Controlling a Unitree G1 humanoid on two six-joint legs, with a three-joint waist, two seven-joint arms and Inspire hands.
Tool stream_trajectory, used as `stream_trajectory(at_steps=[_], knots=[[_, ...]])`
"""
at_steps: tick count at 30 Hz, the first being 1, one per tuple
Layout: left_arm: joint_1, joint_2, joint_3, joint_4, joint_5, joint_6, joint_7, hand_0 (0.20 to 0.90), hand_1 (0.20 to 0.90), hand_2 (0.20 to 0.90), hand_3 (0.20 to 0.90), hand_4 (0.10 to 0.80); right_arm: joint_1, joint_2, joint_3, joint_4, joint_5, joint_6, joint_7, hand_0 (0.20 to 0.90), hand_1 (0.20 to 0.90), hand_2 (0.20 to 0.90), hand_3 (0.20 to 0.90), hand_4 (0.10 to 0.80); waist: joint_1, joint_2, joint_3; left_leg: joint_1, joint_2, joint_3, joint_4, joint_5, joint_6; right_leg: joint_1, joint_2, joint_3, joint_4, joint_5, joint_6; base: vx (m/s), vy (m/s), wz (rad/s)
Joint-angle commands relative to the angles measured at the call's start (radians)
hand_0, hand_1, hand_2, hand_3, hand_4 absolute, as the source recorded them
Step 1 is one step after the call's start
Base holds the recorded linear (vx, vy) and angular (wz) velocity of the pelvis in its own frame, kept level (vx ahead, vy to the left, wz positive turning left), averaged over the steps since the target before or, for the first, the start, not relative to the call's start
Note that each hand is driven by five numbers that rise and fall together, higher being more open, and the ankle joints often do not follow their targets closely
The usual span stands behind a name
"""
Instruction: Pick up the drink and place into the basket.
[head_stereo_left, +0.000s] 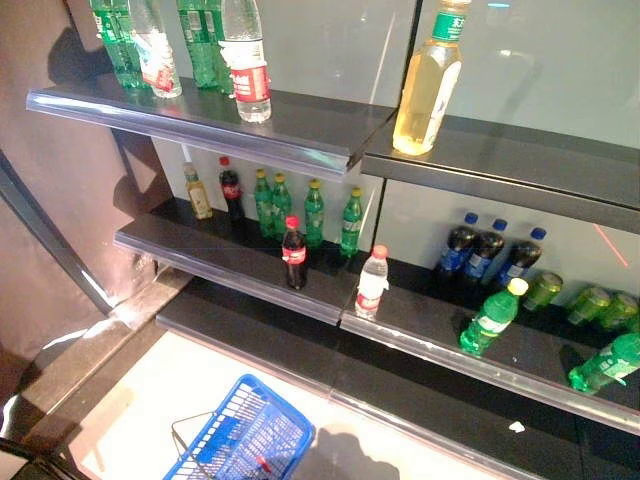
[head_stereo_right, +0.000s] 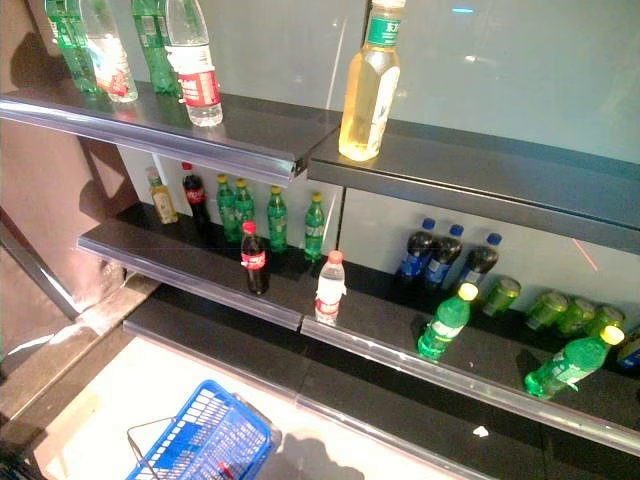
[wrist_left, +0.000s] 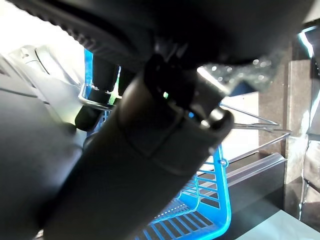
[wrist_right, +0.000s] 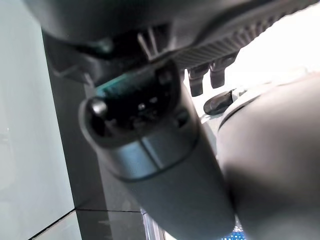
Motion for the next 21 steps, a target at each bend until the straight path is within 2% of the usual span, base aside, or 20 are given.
stream_trajectory(at_steps=[1,4,21], knots=[[-0.107,-0.009,0.011,0.006,0.022,-0.093,-0.056,0.3,0.3,0.3,0.2,0.1,-0.019,-0.001,0.001,0.072,-0.027,0.003,-0.011,0.9,0.9,0.9,0.9,0.8,0.024,0.007,0.06,0.037,-0.01,0.033,0.004,-0.047,0.029,-0.046,-0.013,-0.044,0.029,0.072,-0.012,0.0,0.0,0.0],[-0.105,-0.011,0.017,0.004,-0.01,-0.105,-0.071,0.3,0.3,0.3,0.2,0.1,-0.018,-0.002,-0.003,0.072,-0.029,0.002,-0.01,0.9,0.9,0.9,0.9,0.8,0.024,0.008,0.062,0.038,-0.01,0.033,0.004,-0.048,0.028,-0.045,-0.014,-0.045,0.029,0.072,-0.012,0.0,0.0,0.0],[-0.106,-0.009,0.021,0.014,0.014,-0.103,-0.063,0.3,0.3,0.3,0.2,0.1,-0.02,-0.003,-0.005,0.084,-0.047,0.025,-0.028,0.9,0.9,0.9,0.9,0.8,0.026,0.006,0.062,0.036,-0.013,0.028,0.004,-0.049,0.03,-0.047,-0.013,-0.045,0.029,0.072,-0.013,0.0,0.0,0.0]])
